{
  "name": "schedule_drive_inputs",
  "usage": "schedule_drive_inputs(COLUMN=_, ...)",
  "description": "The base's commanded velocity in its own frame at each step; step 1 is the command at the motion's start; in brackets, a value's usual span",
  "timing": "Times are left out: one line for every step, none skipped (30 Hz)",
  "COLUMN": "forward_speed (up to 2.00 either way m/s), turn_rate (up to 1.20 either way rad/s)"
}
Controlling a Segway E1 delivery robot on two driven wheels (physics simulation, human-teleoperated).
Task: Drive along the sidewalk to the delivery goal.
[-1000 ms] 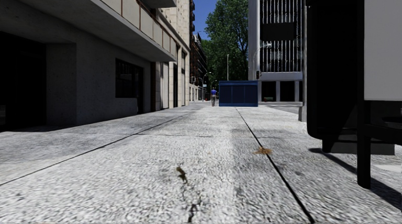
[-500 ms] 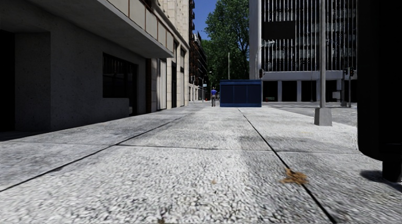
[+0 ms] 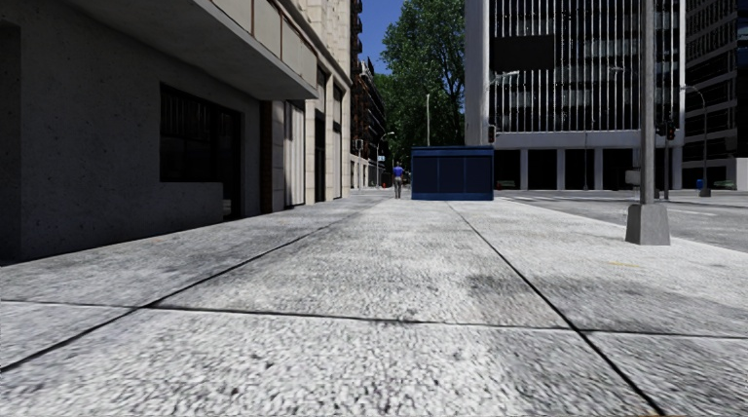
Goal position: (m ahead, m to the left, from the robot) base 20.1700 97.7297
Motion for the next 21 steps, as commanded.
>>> schedule_drive_inputs(forward_speed=2.00, turn_rate=0.00)
schedule_drive_inputs(forward_speed=2.00, turn_rate=0.00)
schedule_drive_inputs(forward_speed=2.00, turn_rate=0.00)
schedule_drive_inputs(forward_speed=2.00, turn_rate=0.00)
schedule_drive_inputs(forward_speed=2.00, turn_rate=0.00)
schedule_drive_inputs(forward_speed=2.00, turn_rate=0.00)
schedule_drive_inputs(forward_speed=2.00, turn_rate=0.00)
schedule_drive_inputs(forward_speed=2.00, turn_rate=0.00)
schedule_drive_inputs(forward_speed=2.00, turn_rate=0.00)
schedule_drive_inputs(forward_speed=2.00, turn_rate=0.00)
schedule_drive_inputs(forward_speed=2.00, turn_rate=0.00)
schedule_drive_inputs(forward_speed=2.00, turn_rate=0.00)
schedule_drive_inputs(forward_speed=2.00, turn_rate=0.00)
schedule_drive_inputs(forward_speed=2.00, turn_rate=0.00)
schedule_drive_inputs(forward_speed=2.00, turn_rate=0.00)
schedule_drive_inputs(forward_speed=2.00, turn_rate=0.00)
schedule_drive_inputs(forward_speed=2.00, turn_rate=0.00)
schedule_drive_inputs(forward_speed=2.00, turn_rate=0.00)
schedule_drive_inputs(forward_speed=2.00, turn_rate=0.00)
schedule_drive_inputs(forward_speed=2.00, turn_rate=0.00)
schedule_drive_inputs(forward_speed=2.00, turn_rate=0.00)
